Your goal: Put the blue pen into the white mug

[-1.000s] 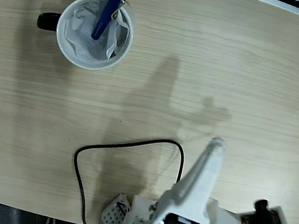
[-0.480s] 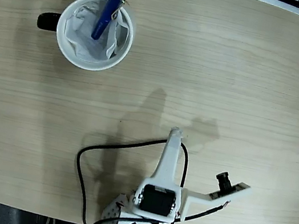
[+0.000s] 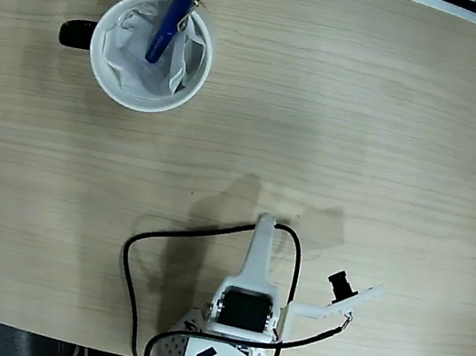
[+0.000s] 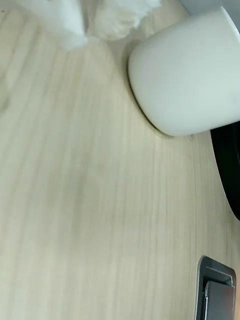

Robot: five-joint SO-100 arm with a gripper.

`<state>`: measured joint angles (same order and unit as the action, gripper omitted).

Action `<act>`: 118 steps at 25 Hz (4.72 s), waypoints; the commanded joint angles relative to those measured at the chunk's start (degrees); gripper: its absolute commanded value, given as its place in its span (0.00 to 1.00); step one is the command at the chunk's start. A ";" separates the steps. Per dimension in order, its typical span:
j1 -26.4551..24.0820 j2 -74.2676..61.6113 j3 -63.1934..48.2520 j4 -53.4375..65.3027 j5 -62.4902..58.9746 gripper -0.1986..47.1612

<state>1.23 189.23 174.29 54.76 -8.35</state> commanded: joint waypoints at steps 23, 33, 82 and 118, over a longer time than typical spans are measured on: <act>2.64 3.87 -3.08 14.33 7.47 0.00; 2.46 3.87 -3.08 14.68 7.47 0.00; 2.46 3.87 -3.08 14.68 7.47 0.00; 2.46 3.87 -3.08 14.68 7.47 0.00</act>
<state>2.37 189.23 174.02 68.73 -0.44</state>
